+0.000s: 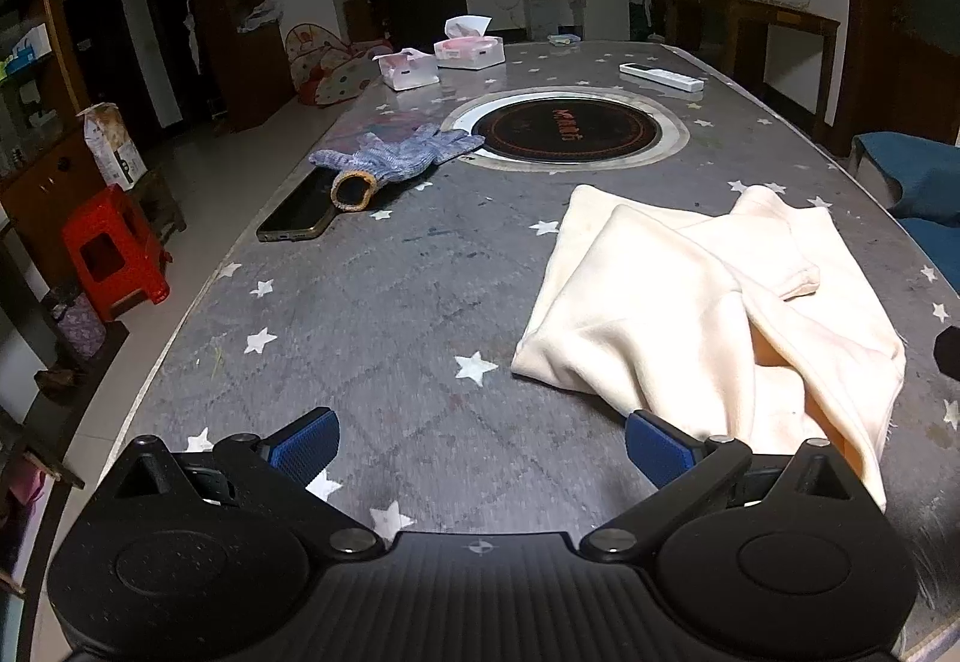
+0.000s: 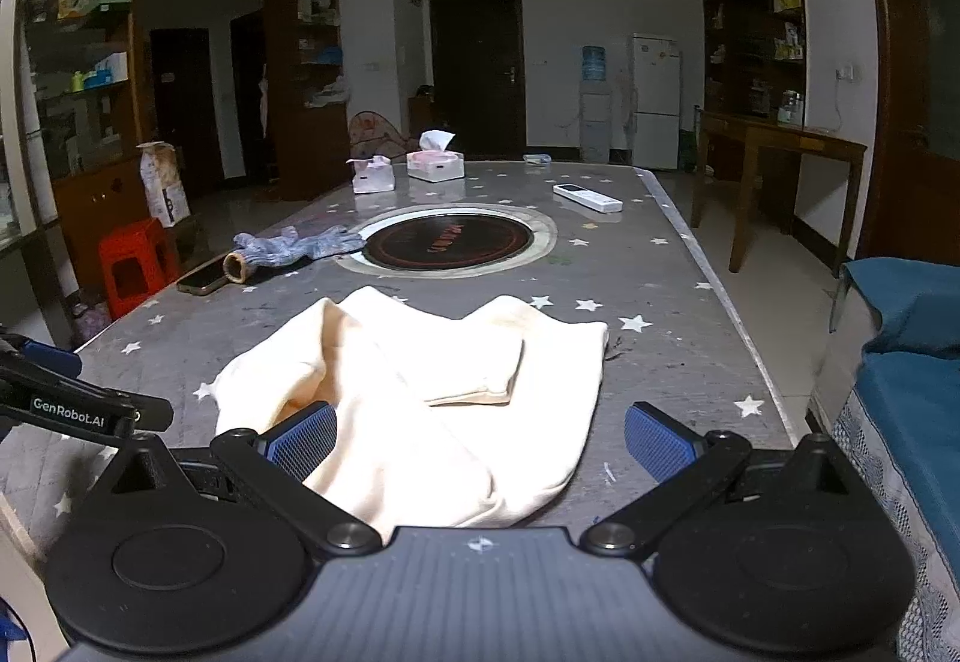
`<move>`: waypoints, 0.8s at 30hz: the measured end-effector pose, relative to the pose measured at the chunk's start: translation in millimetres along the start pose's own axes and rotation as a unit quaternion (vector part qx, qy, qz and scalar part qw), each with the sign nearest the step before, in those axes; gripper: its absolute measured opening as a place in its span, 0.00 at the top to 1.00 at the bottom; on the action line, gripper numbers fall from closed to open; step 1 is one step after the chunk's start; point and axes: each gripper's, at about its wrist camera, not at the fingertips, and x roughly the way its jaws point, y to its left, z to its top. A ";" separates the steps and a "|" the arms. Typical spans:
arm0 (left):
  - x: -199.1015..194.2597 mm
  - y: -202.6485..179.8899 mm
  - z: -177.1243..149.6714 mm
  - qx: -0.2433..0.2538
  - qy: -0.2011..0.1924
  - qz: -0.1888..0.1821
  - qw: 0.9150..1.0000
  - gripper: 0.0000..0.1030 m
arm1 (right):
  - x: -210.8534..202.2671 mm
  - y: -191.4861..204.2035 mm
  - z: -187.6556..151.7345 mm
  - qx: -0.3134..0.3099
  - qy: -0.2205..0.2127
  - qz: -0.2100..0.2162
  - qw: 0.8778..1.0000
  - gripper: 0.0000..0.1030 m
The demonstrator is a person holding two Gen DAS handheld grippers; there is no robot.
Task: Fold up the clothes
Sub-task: 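Move both grippers toward the crumpled cream sweatshirt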
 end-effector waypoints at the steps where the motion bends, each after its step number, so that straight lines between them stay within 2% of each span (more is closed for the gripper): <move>1: -1.2 -0.1 -0.8 -0.001 -0.002 -0.002 1.000 0.00 | 0.1 0.4 -0.2 -0.002 0.000 -0.002 1.000 0.00; 5: -6.0 -0.5 -4.1 -0.006 -0.010 -0.009 1.000 0.00 | -3.2 9.9 -4.2 -0.021 -0.008 -0.008 1.000 0.00; 10: -11.1 0.2 -7.7 -0.008 -0.009 -0.018 1.000 0.00 | -1.8 17.0 -5.6 -0.023 0.005 -0.006 1.000 0.00; 24: -6.2 2.4 -9.4 -0.009 0.004 -0.013 1.000 0.00 | 3.0 25.0 -11.7 -0.029 0.032 -0.002 0.999 0.00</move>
